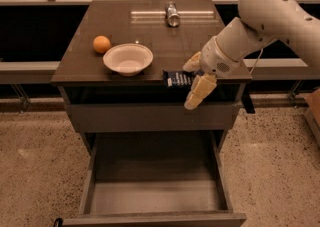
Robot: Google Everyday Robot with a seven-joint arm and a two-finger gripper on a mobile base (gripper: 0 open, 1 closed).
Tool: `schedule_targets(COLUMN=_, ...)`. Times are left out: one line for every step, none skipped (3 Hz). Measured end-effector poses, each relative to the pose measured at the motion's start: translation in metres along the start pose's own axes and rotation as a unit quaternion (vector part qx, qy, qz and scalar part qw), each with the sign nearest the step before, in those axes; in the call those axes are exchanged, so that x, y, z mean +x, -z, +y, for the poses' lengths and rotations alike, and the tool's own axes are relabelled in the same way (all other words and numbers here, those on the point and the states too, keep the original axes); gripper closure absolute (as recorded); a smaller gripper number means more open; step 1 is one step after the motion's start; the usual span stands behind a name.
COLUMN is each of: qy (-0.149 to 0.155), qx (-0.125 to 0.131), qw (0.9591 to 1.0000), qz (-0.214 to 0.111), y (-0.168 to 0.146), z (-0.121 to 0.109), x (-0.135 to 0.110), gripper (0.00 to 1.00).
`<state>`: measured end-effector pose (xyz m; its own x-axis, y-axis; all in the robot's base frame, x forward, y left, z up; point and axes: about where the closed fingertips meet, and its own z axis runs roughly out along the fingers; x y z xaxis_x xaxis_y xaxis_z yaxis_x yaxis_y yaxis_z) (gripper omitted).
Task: Place rxbar blueberry into middle drawer
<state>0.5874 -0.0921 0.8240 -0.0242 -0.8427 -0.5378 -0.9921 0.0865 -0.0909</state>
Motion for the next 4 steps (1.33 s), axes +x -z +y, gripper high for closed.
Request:
schedule_targets(qy=0.003, qx=-0.001, qw=0.9999, qz=0.011, y=-0.007, z=0.008, x=0.002, gripper=0.41)
schedule_targets(qy=0.007, qx=-0.008, qw=0.9997, qz=0.023, y=-0.019, z=0.012, x=0.003, gripper=0.72)
schedule_targets(qy=0.01, qx=-0.012, qw=0.9995, qz=0.029, y=-0.023, z=0.014, x=0.002, gripper=0.95)
schedule_targets(qy=0.015, qx=-0.006, qw=0.9996, qz=0.023, y=-0.022, z=0.015, x=0.0, gripper=0.91)
